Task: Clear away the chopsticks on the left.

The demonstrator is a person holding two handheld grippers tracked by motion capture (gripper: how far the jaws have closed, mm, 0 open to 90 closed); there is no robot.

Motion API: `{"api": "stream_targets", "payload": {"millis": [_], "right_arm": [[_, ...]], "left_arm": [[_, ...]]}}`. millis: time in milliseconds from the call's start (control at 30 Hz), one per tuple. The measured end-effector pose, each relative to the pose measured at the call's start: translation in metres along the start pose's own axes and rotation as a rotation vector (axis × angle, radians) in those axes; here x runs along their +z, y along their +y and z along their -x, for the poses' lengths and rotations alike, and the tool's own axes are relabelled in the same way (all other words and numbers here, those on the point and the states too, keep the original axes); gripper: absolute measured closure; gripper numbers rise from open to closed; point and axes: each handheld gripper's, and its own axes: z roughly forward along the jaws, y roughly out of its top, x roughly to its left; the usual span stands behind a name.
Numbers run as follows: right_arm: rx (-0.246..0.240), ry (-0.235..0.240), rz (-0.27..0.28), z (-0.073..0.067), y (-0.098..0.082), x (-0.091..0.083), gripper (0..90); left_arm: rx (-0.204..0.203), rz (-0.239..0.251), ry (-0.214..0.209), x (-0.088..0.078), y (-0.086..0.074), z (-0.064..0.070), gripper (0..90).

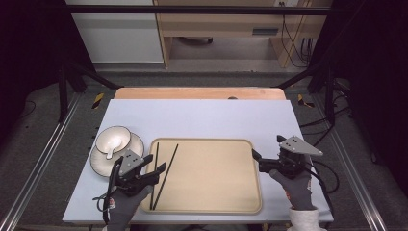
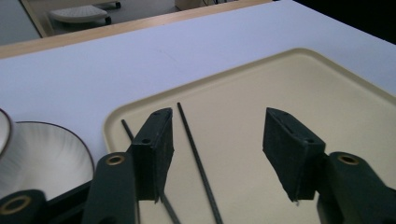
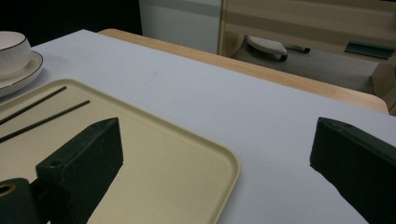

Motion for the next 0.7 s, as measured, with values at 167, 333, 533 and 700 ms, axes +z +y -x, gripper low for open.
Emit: {"api": "stream_targets", "payload": {"millis": [167,333,533,700], "right_arm": [[-0.001,-0.006,0.0,0.0,-0.001,0.001,2.5],[0.002,-0.016,-0.003,0.002,-0.002,0.001,2.3],[0.001,-0.02,-0.01,0.002,-0.003,0.002,2.0],[-0.001,-0.024,-0.021,0.001,-0.004,0.005,1.8]], "left_arm": [[0.011,0.009,-0.023,-0.008,-0.005,-0.015,32.0],[-0.015,0.033,-0.042,-0.014,-0.014,-0.031,25.7],[-0.029,0.035,-0.034,-0.015,-0.023,-0.046,22.5],[-0.022,0.015,-0.032,-0.012,-0.03,-0.049,22.2]]}}
